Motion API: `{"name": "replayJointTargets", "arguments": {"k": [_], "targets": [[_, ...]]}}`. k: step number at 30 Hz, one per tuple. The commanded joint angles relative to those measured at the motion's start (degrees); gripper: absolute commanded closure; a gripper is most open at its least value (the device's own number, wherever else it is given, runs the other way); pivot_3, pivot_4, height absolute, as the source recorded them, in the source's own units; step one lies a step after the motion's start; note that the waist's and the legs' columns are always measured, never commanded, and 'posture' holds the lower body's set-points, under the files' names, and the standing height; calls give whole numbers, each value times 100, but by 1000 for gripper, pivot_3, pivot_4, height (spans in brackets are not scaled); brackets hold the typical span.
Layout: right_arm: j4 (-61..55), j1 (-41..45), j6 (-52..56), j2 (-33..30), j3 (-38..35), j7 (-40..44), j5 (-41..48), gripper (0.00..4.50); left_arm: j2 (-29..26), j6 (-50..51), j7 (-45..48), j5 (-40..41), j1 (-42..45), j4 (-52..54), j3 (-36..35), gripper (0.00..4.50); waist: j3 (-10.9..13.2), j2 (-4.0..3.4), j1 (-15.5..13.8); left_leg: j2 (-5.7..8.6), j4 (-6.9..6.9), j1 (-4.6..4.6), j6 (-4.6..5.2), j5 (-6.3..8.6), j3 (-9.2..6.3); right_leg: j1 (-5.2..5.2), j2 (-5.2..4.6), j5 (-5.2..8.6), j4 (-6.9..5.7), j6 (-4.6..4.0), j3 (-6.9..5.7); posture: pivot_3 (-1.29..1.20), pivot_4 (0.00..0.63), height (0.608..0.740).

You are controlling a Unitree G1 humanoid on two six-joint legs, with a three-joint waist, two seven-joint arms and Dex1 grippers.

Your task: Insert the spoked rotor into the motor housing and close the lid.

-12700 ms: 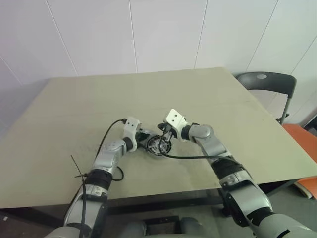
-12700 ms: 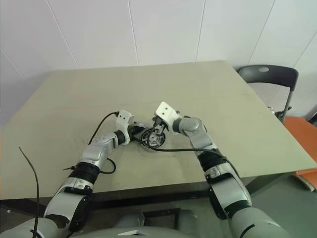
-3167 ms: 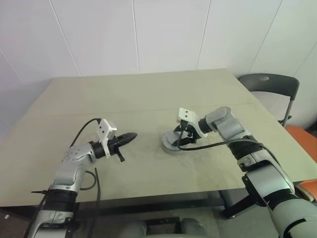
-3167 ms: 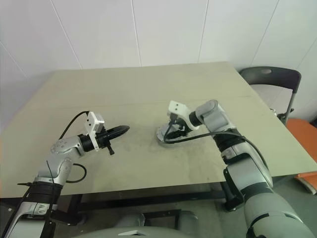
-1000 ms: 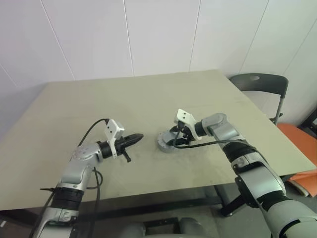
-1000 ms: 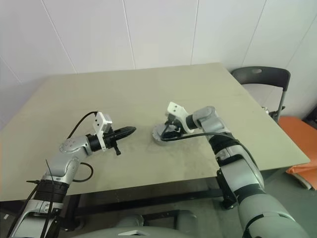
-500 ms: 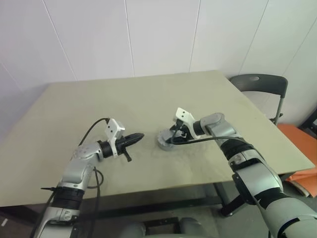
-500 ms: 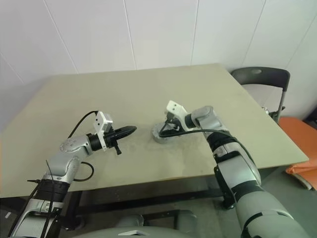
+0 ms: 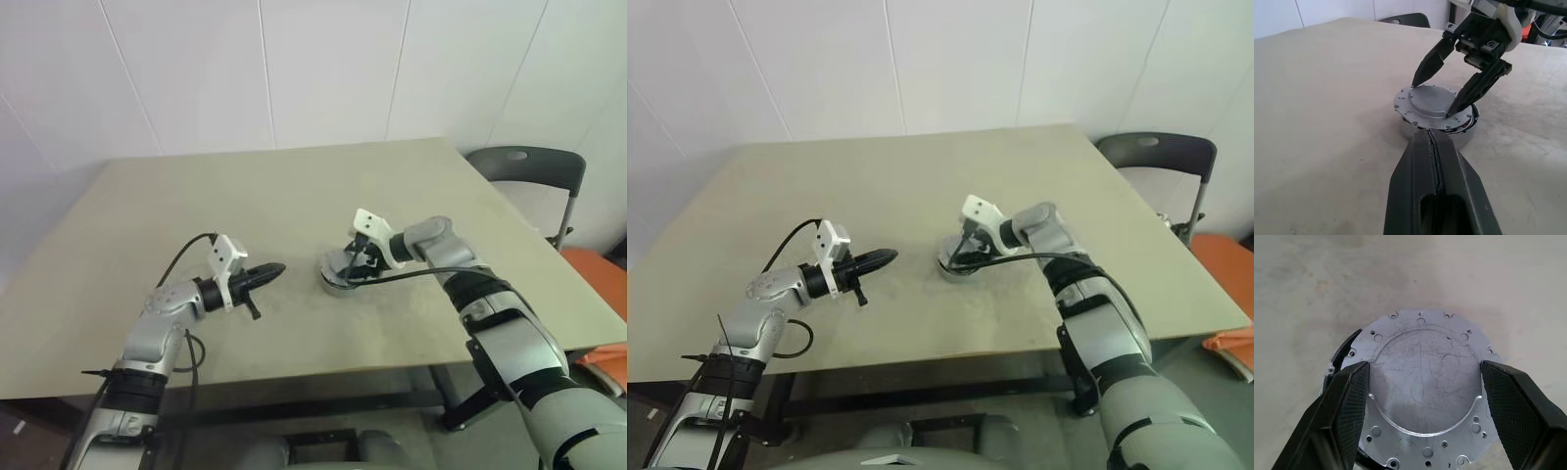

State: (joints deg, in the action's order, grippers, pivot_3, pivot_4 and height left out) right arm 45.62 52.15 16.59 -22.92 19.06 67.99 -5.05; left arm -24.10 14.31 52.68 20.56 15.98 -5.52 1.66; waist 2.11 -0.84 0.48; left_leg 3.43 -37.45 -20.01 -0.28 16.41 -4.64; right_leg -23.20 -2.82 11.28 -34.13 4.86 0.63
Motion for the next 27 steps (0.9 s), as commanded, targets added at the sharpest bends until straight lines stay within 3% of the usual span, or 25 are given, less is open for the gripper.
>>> {"name": "replayJointTargets", "arguments": {"k": [1,8,18,27], "targets": [[-131,-289,417,-199,241,448,-126,1276,7,-60,2,-19,148,125,20,4500,-2,-4,-19,-2,6,0,14,-9,-3,1,9,15,-4,-12,1,0,0,740],[-365,-428,558,-200,258,408,-222,1276,17,-65,1,-31,157,109,34,4500,-21,24,20,5,44,-27,-18,-8,-3,-33,6,34,2,-9,37,0,0,740],[-1109,-786,908,-442,462,1134,-80,1276,7,-95,14,-60,178,62,56,4500,-22,26,-19,5,37,-19,-17,-7,-8,-20,12,70,1,-6,27,0,0,740],[-675,-538,571,-177,100,181,-166,1276,7,-104,30,-73,176,51,60,4500,-24,31,17,6,40,-17,-16,12,-7,-22,4,66,0,-22,29,0,0,740]]}}
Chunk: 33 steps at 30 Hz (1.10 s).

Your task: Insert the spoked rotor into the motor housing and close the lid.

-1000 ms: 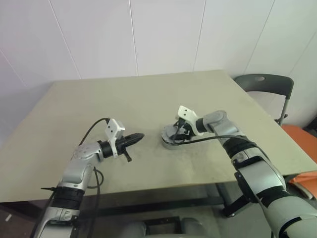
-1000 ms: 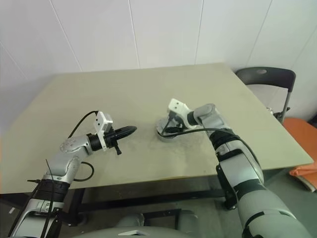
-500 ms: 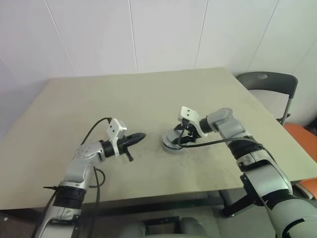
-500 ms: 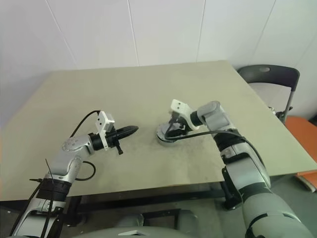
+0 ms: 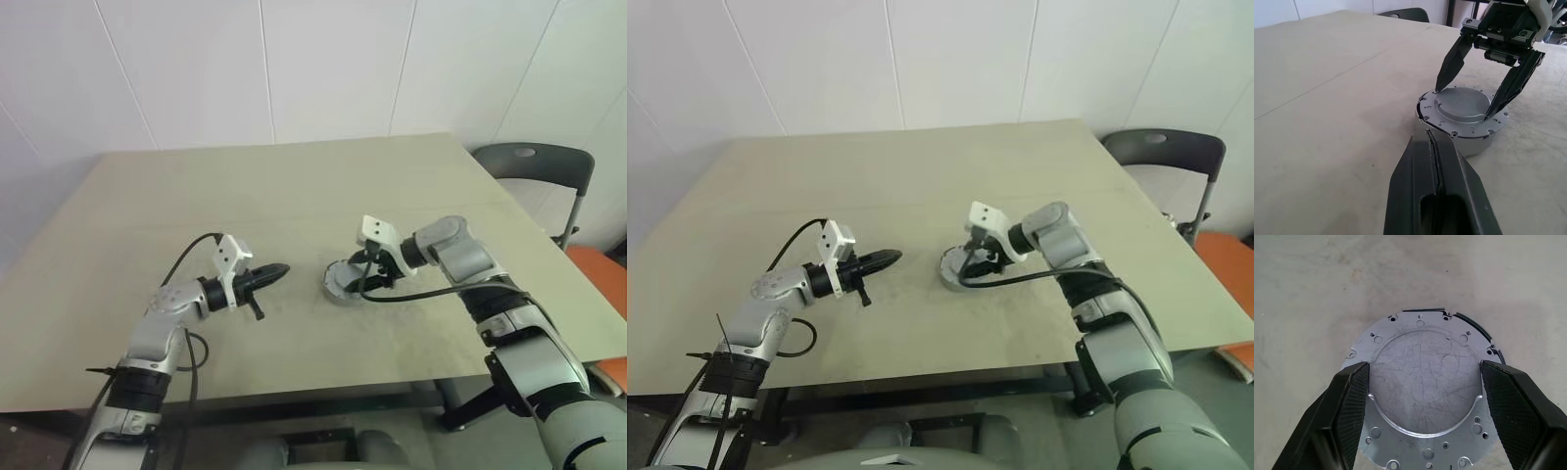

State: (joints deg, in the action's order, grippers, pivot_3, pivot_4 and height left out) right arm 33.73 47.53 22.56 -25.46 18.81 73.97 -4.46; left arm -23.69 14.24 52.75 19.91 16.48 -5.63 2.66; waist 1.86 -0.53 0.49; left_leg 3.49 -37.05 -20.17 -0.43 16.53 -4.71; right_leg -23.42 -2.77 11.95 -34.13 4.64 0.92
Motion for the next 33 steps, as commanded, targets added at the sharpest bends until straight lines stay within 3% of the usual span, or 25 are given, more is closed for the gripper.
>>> {"name": "replayJointTargets", "arguments": {"k": [1,9,13,16,23,33], "targets": [[585,-39,-60,85,117,-441,-228,1276,-34,-96,27,-9,127,61,-39,4500,1,-1,31,-1,-2,5,-1,0,0,3,2,1,-2,-2,1,0,0,740],[898,98,-565,158,-17,-609,-147,1276,-26,-93,33,-19,116,49,-28,4500,9,1,43,-6,-4,78,-16,9,-1,70,12,20,-8,9,4,0,0,740],[570,53,-402,151,-202,-32,297,1276,-24,-95,41,-24,112,44,-27,4500,16,1,46,-5,-8,77,-8,4,0,65,12,19,-13,9,5,0,0,740],[347,20,-243,84,-287,255,519,1276,-24,-98,47,-29,119,32,-25,4500,22,0,28,-6,-5,62,0,-2,-1,44,17,16,-15,10,7,0,0,740],[528,205,-368,172,-630,-63,705,1276,-12,-96,64,-52,131,-11,-9,4500,22,1,26,0,4,-59,-5,-1,10,-86,9,-12,-20,3,31,0,0,740],[575,303,-271,260,-905,-51,1055,1276,-3,-84,61,-83,101,-8,1,4500,25,1,25,0,-5,-51,-7,-3,11,-79,12,-7,-28,-23,31,0,0,740]]}}
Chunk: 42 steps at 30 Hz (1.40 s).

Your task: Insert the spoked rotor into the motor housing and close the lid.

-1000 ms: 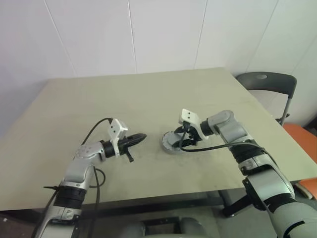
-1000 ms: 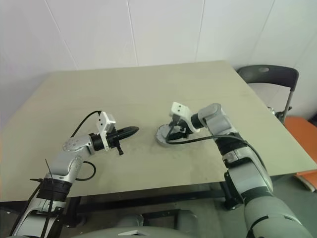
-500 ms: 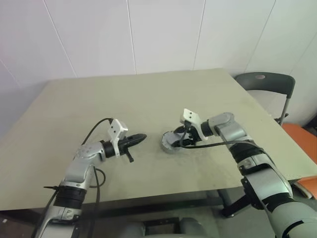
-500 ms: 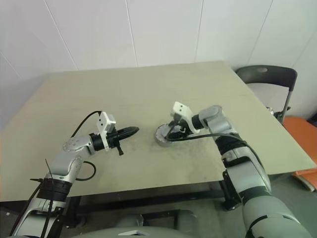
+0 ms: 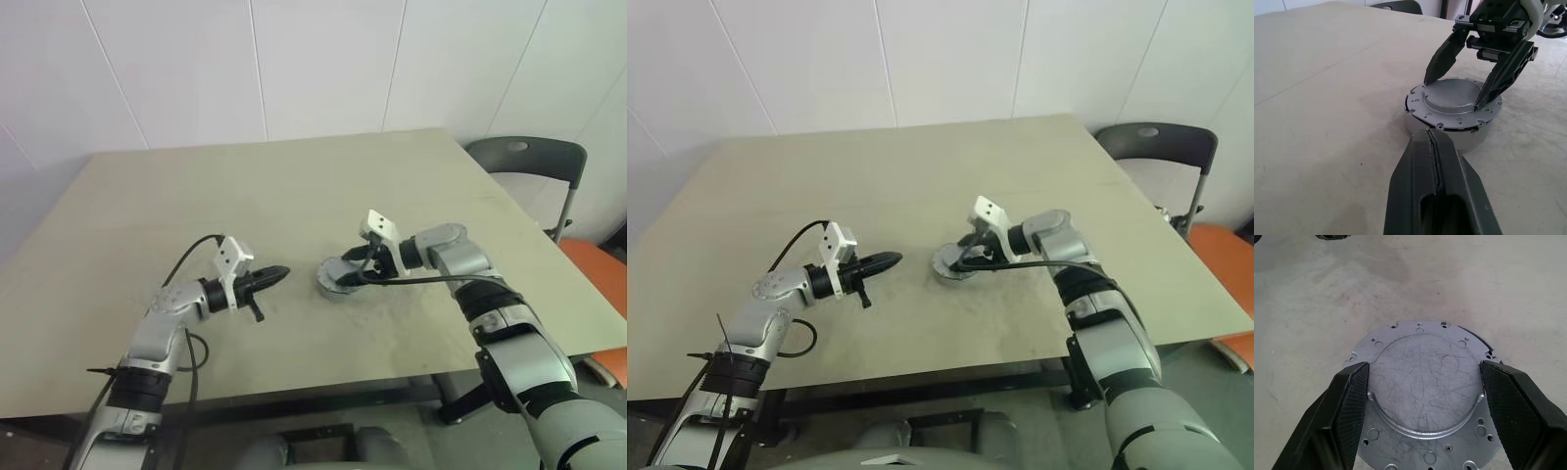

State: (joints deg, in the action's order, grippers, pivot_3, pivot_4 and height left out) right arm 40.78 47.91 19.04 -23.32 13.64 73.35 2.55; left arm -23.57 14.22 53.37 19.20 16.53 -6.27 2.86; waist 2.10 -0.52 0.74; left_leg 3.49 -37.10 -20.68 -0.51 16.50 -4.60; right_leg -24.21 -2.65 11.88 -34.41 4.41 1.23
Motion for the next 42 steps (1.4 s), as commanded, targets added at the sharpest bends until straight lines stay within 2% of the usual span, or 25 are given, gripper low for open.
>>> {"name": "replayJointTargets", "arguments": {"k": [1,9,15,42], "targets": [[-184,260,155,31,-402,98,417,1276,-15,-83,-1,-16,95,54,-17,4500,2,-1,0,0,0,0,0,0,1,-1,0,-1,-2,1,1,0,0,740],[-162,212,-17,-2,-500,-123,438,1276,-26,-79,-7,-13,67,81,-6,4500,2,-1,-2,0,5,-3,-1,-1,2,-7,0,-10,-2,16,3,0,0,740],[43,173,-321,-83,-155,-311,-25,1276,-20,-78,-2,-12,79,76,5,4500,2,-1,-3,0,4,-2,-1,-1,5,-6,0,-10,-3,16,4,0,0,740],[108,127,-411,-137,49,-72,-259,1276,-17,-79,-27,-6,68,73,-10,4500,1,1,-21,3,-4,21,-1,-1,8,18,-1,-10,-10,16,5,0,0,740]]}}
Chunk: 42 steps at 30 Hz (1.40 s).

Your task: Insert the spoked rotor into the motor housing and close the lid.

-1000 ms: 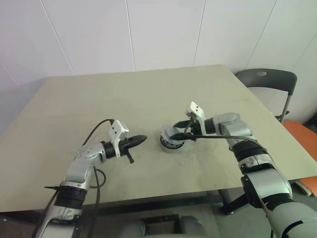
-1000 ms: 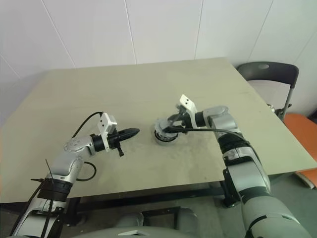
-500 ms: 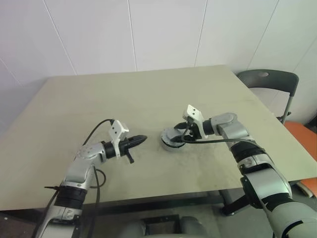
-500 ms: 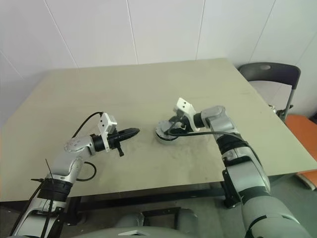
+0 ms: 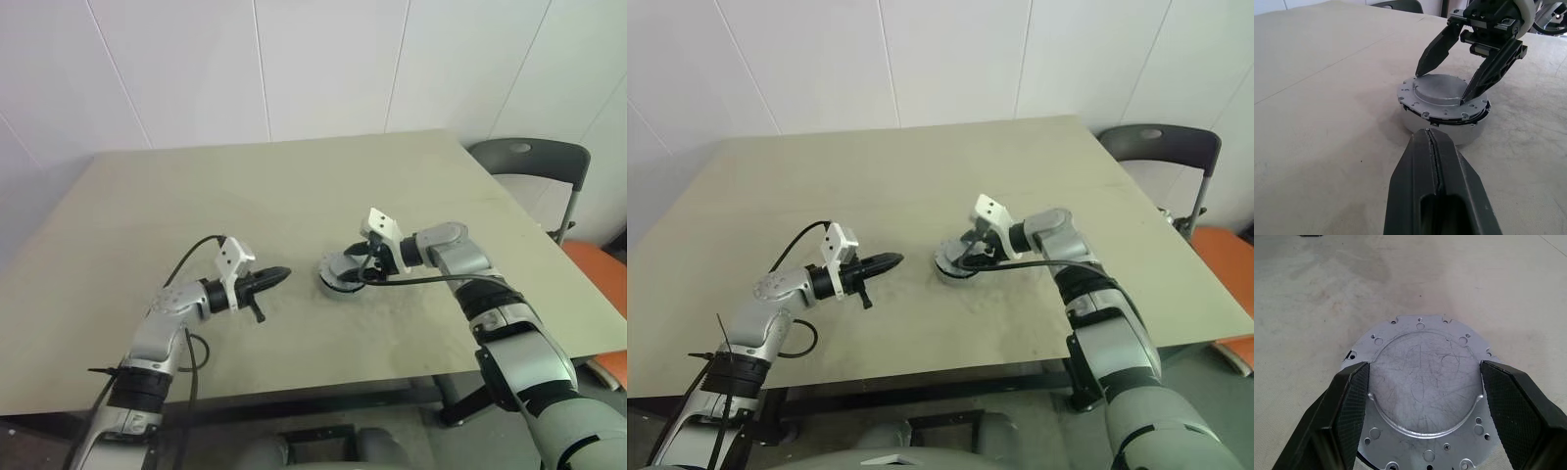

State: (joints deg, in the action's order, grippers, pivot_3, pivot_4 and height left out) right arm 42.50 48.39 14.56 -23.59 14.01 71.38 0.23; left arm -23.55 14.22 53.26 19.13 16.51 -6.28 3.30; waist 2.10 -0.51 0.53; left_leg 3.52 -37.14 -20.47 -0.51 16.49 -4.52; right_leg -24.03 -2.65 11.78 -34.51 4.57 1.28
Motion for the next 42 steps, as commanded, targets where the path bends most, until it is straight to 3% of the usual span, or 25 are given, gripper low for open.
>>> {"name": "replayJointTargets", "arguments": {"k": [1,42], "targets": [[-80,70,44,-112,17,151,-17,1276,-20,-78,-17,0,67,74,-53,4500,0,1,-2,0,0,1,0,0,0,1,0,0,0,0,0,0,0,740],[-87,-41,-261,-67,318,-193,-420,1276,-26,-77,-22,8,62,87,-63,4500,-1,2,4,6,-59,30,0,-1,2,29,6,4,-63,-4,1,0,0,740]]}}
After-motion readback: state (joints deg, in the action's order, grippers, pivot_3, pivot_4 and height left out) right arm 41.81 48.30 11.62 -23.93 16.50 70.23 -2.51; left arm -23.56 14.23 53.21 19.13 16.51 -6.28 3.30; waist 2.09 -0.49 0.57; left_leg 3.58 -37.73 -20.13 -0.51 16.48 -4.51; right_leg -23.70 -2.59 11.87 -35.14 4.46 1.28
